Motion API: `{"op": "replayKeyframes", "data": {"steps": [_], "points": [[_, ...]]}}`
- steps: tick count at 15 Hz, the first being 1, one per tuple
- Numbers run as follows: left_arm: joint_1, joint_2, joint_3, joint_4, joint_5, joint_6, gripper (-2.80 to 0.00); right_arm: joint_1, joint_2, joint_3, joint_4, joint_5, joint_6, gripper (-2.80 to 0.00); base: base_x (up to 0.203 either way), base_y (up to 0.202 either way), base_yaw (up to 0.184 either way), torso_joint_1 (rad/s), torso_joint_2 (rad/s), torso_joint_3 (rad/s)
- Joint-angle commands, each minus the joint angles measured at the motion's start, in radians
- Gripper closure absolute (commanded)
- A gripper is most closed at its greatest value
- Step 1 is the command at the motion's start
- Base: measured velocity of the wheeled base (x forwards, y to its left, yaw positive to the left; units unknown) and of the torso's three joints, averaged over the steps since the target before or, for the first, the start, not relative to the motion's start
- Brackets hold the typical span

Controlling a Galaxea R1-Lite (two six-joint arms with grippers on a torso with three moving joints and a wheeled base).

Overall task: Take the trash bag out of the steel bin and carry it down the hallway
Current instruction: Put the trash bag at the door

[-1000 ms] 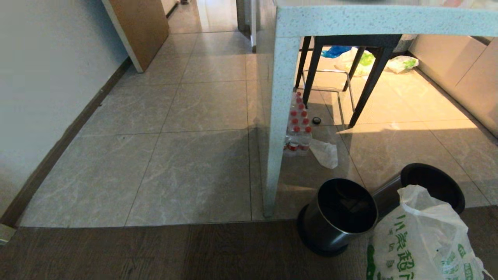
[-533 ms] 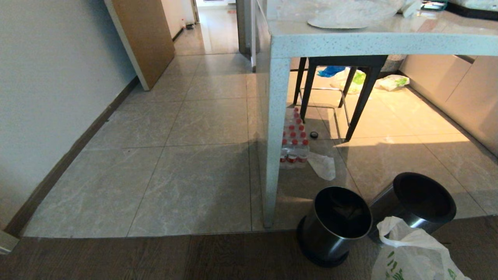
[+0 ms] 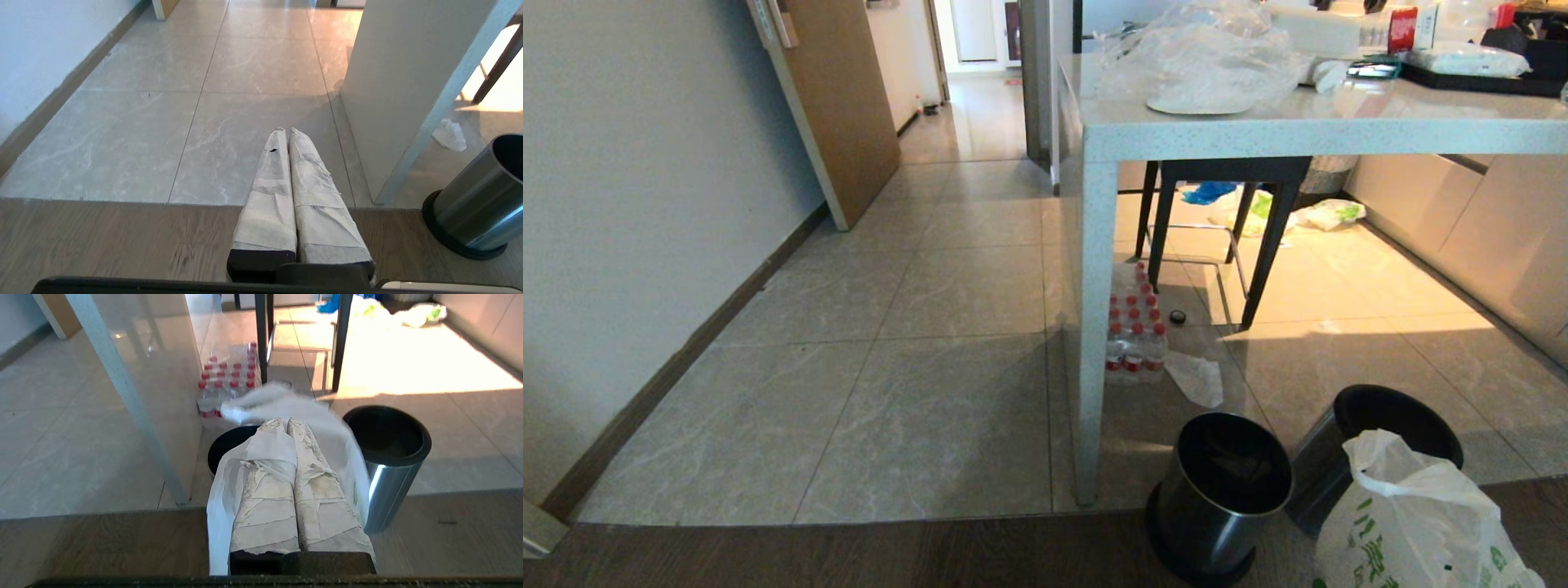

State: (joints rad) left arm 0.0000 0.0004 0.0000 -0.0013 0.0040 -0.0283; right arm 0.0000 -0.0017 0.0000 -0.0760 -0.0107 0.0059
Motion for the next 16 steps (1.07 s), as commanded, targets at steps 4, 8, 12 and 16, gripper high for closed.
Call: {"op": "replayKeyframes", "data": {"steps": [4, 8, 12, 16], "points": [[0.0, 0.0, 0.001, 0.0, 0.001, 0.0, 0.0, 0.0, 0.0, 0.031, -0.001, 0.0, 0.0, 0.0, 0.0, 0.0, 0.0, 0.002, 0.0, 0.059], [0.0, 0.0, 0.002, 0.0, 0.001, 0.002, 0.0, 0.0, 0.0, 0.031, -0.001, 0.0, 0.0, 0.0, 0.0, 0.0, 0.0, 0.0, 0.0, 0.0], [0.0, 0.0, 0.002, 0.0, 0.001, 0.004, 0.0, 0.0, 0.0, 0.031, -0.001, 0.0, 0.0, 0.0, 0.069, 0.047, 0.0, 0.002, 0.0, 0.005], [0.0, -0.002, 0.002, 0.0, 0.001, 0.004, 0.0, 0.0, 0.0, 0.031, -0.001, 0.0, 0.0, 0.0, 0.195, 0.187, 0.002, 0.003, 0.0, 0.002]]}}
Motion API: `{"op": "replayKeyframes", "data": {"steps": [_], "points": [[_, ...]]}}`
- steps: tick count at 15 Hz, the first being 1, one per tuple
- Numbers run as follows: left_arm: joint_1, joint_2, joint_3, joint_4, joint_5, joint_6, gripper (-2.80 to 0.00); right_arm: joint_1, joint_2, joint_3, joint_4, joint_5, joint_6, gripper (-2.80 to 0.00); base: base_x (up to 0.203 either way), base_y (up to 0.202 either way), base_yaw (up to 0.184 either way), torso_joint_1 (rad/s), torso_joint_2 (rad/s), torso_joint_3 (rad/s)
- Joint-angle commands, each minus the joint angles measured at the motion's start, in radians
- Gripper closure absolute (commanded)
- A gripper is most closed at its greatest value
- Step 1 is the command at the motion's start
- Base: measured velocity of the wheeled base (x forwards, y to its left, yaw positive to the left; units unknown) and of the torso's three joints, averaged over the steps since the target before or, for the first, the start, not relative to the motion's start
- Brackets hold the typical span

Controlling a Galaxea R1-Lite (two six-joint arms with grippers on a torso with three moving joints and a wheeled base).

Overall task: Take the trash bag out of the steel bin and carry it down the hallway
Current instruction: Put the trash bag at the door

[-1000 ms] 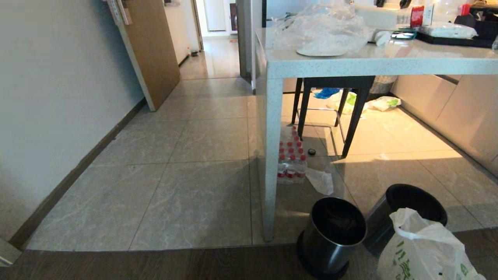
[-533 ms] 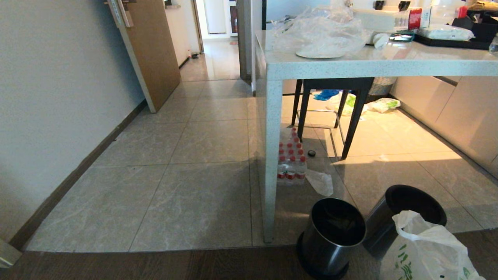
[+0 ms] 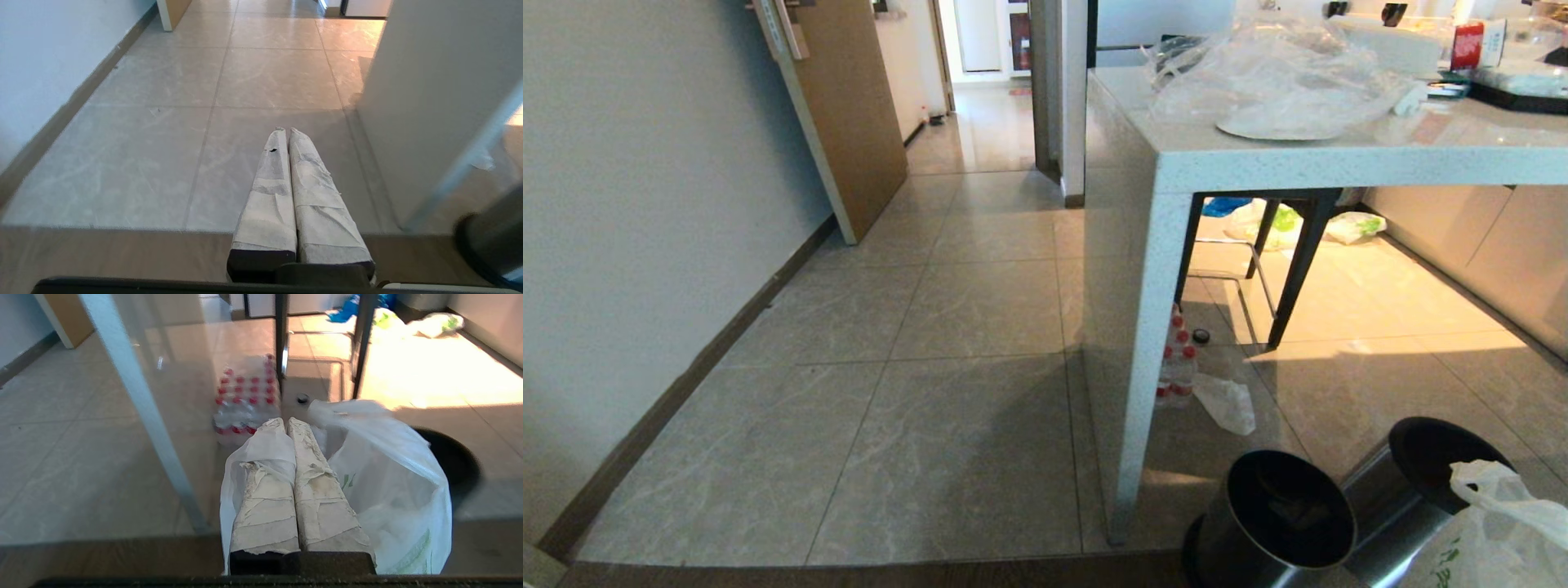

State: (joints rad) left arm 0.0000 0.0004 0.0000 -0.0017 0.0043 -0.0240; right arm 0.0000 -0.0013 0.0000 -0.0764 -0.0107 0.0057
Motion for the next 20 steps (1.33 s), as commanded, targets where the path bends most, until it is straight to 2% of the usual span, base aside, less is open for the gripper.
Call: {"op": "replayKeyframes", "data": {"steps": [1, 4, 14, 20], "points": [[0.0, -0.002, 0.002, 0.0, 0.0, -0.001, 0.0, 0.0, 0.0, 0.031, 0.0, 0.0, 0.0, 0.0, 0.194, 0.195, 0.0, 0.0, 0.0, 0.002], [0.0, -0.002, 0.002, 0.0, 0.0, -0.001, 0.0, 0.0, 0.0, 0.031, 0.0, 0.0, 0.0, 0.0, 0.149, 0.157, 0.001, 0.004, 0.01, 0.002], [0.0, 0.0, 0.002, 0.0, 0.0, -0.001, 0.0, 0.0, 0.0, 0.031, 0.0, 0.002, 0.0, 0.0, 0.001, 0.005, -0.001, 0.0, 0.0, 0.0], [0.0, 0.0, 0.002, 0.0, 0.0, -0.002, 0.0, 0.0, 0.0, 0.031, 0.0, 0.002, 0.0, 0.0, 0.001, 0.172, -0.001, 0.003, 0.0, 0.001]]}}
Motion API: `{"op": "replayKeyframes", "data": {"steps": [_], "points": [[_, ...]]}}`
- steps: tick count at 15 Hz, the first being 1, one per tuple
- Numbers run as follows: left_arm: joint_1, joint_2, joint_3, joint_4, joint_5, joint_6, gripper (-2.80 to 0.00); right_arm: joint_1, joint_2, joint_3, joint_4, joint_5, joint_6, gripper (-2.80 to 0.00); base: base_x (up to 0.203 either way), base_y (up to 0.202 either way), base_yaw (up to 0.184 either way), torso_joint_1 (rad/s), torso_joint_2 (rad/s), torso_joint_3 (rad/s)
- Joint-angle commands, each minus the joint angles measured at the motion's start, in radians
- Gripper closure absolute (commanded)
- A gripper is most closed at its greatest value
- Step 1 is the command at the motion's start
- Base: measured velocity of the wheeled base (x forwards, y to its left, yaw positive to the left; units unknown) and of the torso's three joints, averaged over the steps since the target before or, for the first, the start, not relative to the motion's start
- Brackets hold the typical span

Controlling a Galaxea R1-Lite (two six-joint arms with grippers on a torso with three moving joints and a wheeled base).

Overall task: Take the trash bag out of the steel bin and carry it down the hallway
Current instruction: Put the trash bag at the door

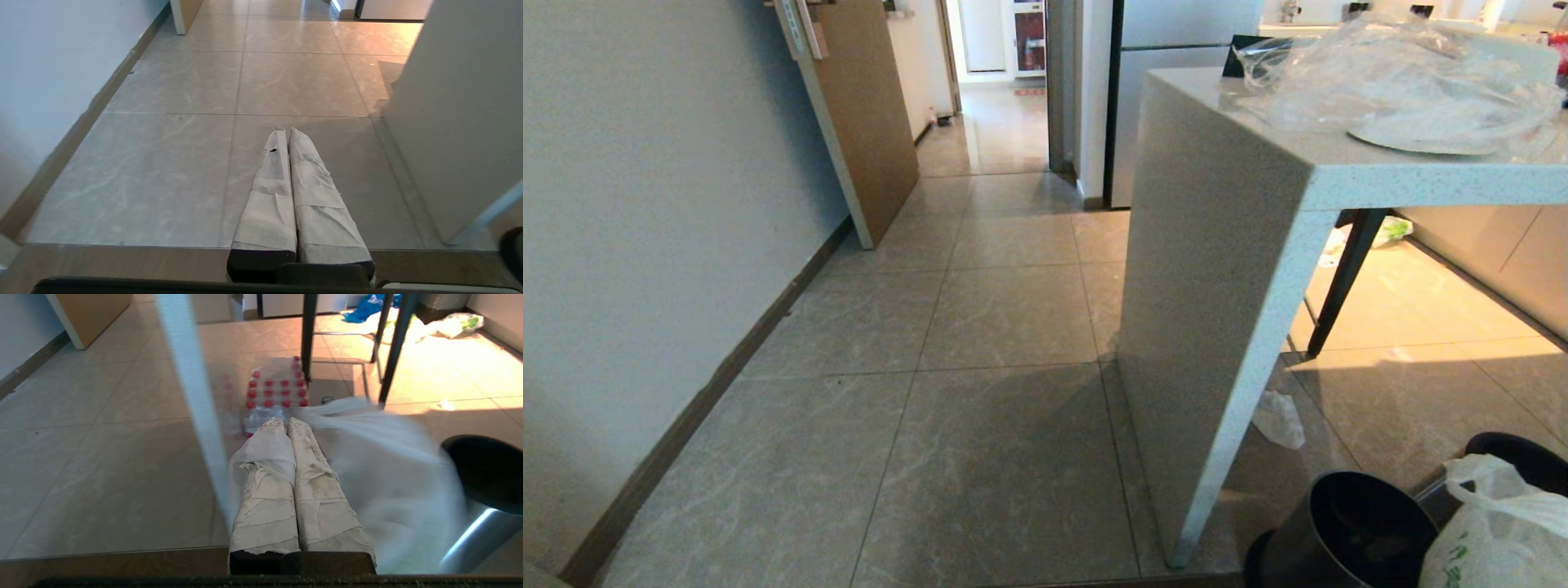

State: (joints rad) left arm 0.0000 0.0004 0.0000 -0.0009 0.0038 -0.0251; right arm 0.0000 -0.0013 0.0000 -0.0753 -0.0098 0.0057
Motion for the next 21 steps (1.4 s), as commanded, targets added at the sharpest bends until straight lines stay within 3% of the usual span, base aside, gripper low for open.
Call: {"op": "replayKeyframes", "data": {"steps": [1, 11, 21], "points": [[0.0, 0.0, 0.002, -0.001, 0.001, 0.001, 0.0, 0.0, 0.0, 0.031, -0.001, -0.001, 0.0, 0.0, 0.0, 0.197, 0.001, 0.001, 0.0, 0.005], [0.0, 0.0, 0.002, -0.001, 0.001, 0.001, 0.0, 0.0, 0.0, 0.031, -0.001, -0.001, 0.0, 0.0, 0.0, 0.182, 0.002, 0.001, 0.0, 0.002], [0.0, 0.0, 0.0, -0.001, 0.001, 0.002, 0.0, 0.0, 0.0, 0.031, -0.001, -0.001, 0.0, 0.0, 0.0, 0.007, 0.002, 0.0, 0.0, 0.0]]}}
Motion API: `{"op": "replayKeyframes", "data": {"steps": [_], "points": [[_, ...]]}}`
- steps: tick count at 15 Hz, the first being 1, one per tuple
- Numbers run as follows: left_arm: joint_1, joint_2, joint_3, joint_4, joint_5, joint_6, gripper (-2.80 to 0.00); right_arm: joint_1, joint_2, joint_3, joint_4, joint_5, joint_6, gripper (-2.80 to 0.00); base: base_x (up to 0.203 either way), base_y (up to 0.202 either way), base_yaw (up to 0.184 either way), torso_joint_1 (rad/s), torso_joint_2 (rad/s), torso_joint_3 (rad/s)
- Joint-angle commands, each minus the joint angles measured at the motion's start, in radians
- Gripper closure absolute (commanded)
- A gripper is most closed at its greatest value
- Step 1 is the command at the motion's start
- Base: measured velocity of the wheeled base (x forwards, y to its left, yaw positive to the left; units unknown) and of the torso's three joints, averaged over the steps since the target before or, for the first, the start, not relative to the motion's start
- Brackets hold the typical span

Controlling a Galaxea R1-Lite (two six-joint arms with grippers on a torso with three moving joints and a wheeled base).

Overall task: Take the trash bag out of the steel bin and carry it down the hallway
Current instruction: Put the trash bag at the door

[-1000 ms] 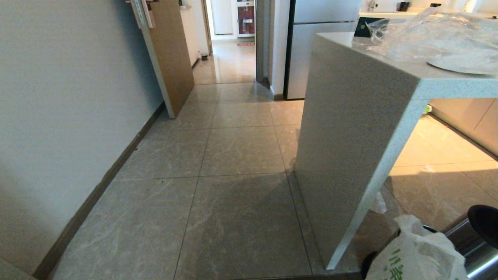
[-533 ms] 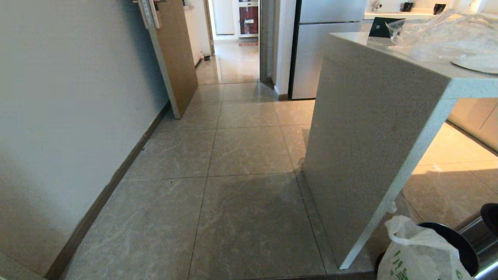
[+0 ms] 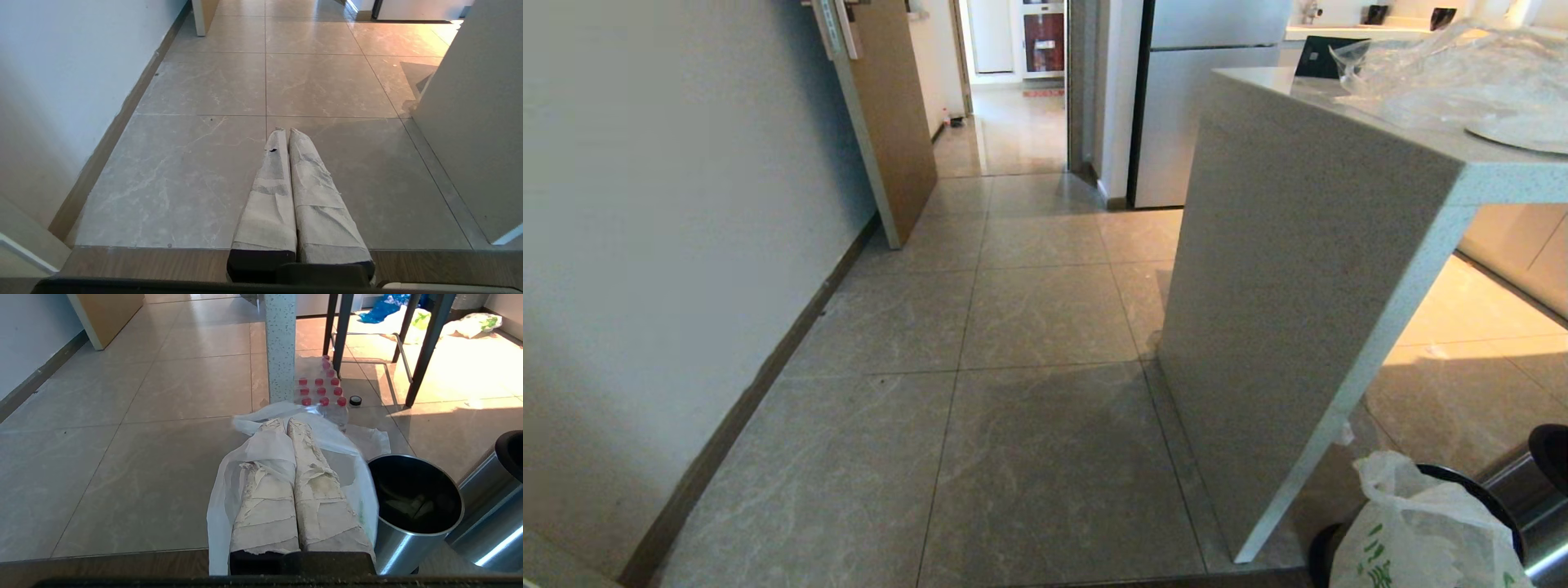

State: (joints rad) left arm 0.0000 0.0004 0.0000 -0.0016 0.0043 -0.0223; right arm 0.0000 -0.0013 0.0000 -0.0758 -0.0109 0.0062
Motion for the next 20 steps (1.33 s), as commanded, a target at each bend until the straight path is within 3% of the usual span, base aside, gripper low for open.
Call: {"op": "replayKeyframes", "data": {"steps": [1, 9, 16, 20], "points": [[0.0, 0.0, 0.0, 0.0, 0.0, -0.001, 0.0, 0.0, 0.0, 0.031, -0.001, 0.002, 0.0, 0.0, 0.0, 0.0, 0.0, 0.0, 0.0, 0.0], [0.0, 0.0, 0.002, 0.0, 0.0, -0.001, 0.0, 0.0, 0.0, 0.031, -0.001, 0.002, 0.0, 0.0, 0.007, 0.0, 0.0, 0.0, 0.0, 0.001], [0.0, 0.0, 0.002, 0.0, 0.0, -0.001, 0.0, 0.0, 0.0, 0.031, -0.001, 0.002, 0.0, 0.0, 0.18, 0.0, 0.0, 0.004, 0.0, 0.003], [0.0, 0.0, 0.002, 0.0, 0.0, -0.001, 0.0, 0.0, 0.0, 0.031, -0.001, 0.001, 0.0, 0.0, 0.022, 0.0, 0.0, 0.001, 0.0, 0.0]]}}
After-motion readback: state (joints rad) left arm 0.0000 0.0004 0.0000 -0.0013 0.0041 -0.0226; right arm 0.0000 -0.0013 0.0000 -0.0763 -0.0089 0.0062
